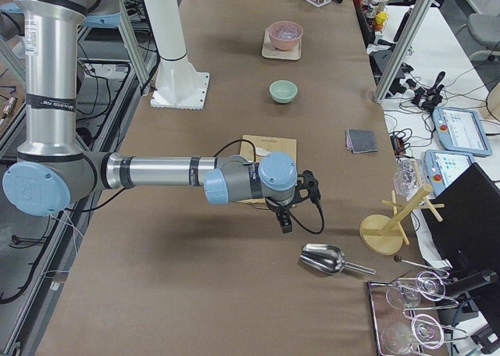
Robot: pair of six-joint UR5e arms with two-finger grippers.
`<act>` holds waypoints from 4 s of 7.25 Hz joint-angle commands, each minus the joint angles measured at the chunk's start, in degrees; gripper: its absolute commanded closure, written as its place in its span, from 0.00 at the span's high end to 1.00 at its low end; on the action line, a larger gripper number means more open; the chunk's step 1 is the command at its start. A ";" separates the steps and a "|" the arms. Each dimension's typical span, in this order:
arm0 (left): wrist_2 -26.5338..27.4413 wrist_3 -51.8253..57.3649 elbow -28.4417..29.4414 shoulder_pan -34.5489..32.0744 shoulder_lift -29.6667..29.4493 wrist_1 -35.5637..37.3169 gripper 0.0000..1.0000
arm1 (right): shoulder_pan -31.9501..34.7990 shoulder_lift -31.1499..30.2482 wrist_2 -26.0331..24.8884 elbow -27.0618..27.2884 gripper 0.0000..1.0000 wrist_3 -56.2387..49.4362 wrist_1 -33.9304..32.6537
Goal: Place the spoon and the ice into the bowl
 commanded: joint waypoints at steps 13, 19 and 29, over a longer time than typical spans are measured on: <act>6.83 -30.11 2.51 19.41 -19.27 -3.48 0.97 | -41.82 15.15 -25.16 -0.84 0.78 69.44 19.35; 6.83 -30.91 2.16 19.33 -19.10 -3.57 0.97 | -42.02 12.61 -24.57 -1.46 0.42 68.83 19.17; 11.85 -40.69 1.37 23.89 -20.76 -3.66 0.97 | -41.84 24.19 -22.72 -0.58 0.00 79.96 14.70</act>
